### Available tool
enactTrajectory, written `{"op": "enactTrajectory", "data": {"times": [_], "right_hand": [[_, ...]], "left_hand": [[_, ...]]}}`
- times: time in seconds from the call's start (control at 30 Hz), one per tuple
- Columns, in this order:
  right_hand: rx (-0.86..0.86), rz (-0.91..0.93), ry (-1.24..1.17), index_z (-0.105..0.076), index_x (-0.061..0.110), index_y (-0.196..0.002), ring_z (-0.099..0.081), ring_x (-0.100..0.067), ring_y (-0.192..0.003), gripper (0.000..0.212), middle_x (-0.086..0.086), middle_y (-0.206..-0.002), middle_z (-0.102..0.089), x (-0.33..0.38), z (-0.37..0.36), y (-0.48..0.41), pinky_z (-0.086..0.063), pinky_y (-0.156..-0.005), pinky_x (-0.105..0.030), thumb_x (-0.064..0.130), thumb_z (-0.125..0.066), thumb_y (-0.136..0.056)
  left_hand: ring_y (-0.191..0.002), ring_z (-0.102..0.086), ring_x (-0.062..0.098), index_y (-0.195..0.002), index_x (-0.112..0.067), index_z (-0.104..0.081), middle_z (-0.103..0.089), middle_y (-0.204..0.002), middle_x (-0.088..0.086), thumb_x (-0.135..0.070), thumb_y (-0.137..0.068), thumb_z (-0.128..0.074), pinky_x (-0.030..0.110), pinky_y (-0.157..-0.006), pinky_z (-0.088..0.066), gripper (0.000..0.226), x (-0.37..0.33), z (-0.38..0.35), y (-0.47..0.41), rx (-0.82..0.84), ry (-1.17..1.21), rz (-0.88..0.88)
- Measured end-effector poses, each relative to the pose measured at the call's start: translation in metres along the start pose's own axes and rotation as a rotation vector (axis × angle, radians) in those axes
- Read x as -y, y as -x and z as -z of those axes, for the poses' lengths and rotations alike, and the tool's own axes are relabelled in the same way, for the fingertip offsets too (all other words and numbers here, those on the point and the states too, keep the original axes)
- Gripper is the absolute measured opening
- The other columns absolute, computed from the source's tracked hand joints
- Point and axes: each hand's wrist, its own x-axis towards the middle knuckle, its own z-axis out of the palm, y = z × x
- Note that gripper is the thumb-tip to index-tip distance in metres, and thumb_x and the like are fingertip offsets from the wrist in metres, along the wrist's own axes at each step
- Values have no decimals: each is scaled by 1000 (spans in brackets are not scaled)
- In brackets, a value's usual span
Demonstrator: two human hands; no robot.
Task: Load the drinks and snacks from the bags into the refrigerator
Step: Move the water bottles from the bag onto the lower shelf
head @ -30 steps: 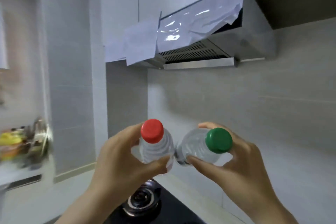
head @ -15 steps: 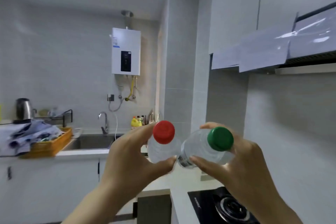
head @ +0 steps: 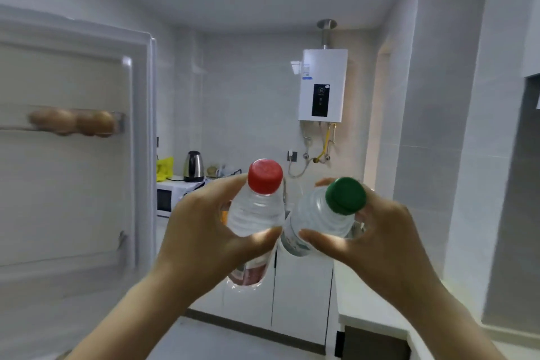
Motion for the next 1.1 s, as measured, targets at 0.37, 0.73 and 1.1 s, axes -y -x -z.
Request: {"op": "enactTrajectory", "data": {"times": [0.37, 0.73, 1.1], "right_hand": [[210, 189, -411, -64, 31, -108, -68, -8, -86, 59, 17, -95, -71, 55, -149, -61, -57, -75, -35, 62, -72, -59], [410, 342, -856, -67, 32, -101, -67, 2, -85, 53, 26, -91, -69, 107, -254, -91, -55, -78, -24, 59, -78, -56], [534, 424, -1079, -67, 33, -93, -67, 1, -78, 46, 26, -85, -70, 188, -329, -82, -55, -73, -26, 56, -78, -55]], "left_hand": [[-89, -65, -1, -99, -47, -63, -68, -96, -25, -57, -60, -74, 30, -77, -56, 42, 46, 119, 40, -124, -314, 241], [-86, -65, 0, -98, -37, -66, -68, -93, -25, -60, -57, -72, 30, -75, -57, 47, 44, 177, 72, -292, -751, 503], [-90, -64, -4, -101, -49, -60, -67, -95, -29, -49, -57, -78, 30, -80, -55, 48, 40, 230, 125, -419, -983, 719]]}}
